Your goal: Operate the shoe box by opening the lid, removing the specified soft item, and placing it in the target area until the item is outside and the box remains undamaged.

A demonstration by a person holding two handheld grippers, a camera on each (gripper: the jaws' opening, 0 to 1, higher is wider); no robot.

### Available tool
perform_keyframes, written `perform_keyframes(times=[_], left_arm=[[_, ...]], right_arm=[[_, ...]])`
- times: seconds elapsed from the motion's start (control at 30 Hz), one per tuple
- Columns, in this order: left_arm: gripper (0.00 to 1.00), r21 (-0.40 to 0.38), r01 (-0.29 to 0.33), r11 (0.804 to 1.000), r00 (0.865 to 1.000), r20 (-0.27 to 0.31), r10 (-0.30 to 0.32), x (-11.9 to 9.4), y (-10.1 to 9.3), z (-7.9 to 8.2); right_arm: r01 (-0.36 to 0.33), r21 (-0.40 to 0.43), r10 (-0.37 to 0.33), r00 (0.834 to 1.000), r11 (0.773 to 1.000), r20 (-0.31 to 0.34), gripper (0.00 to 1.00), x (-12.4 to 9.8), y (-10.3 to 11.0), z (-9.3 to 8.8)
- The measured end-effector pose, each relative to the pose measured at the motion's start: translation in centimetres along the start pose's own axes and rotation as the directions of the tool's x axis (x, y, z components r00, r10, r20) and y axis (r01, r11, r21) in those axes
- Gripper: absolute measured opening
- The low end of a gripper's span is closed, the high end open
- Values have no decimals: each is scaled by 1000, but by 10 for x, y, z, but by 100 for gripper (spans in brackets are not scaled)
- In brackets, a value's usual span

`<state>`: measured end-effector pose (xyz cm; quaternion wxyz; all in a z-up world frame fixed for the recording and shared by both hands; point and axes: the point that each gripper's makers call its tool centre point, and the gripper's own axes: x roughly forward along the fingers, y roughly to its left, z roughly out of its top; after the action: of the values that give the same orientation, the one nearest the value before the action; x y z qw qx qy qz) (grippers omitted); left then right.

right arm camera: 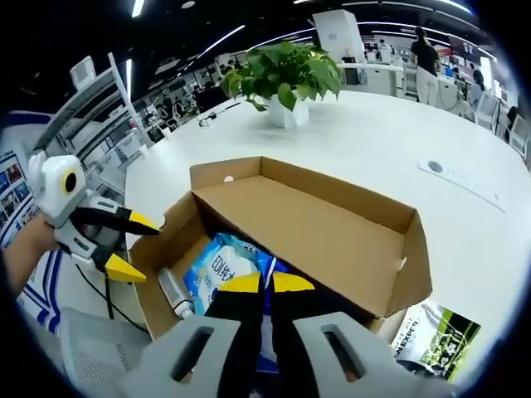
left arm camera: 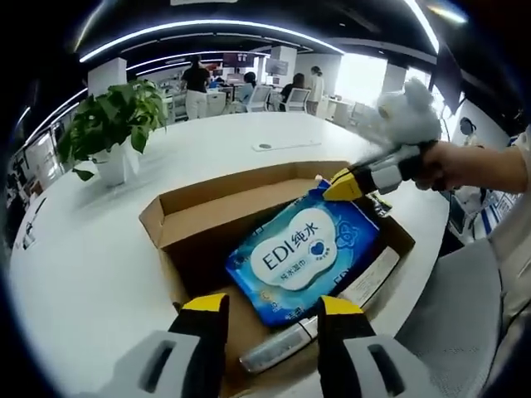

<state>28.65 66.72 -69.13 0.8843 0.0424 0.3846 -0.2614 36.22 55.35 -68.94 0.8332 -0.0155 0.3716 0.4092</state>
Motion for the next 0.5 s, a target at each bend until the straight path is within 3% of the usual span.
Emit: perform_keyframes(times=[0.13,0.5], left_arm=[[38,-7,11,1000,998,-56,-12,14,0,-6],[31,-81,55,995,990,-128,-65,39,-5,-16]], right_arm=[[14,16,-14,1000,1000,5,0,-6,-7,-3],[47,53,-47,999,998,12,0,-21,-24,-11]])
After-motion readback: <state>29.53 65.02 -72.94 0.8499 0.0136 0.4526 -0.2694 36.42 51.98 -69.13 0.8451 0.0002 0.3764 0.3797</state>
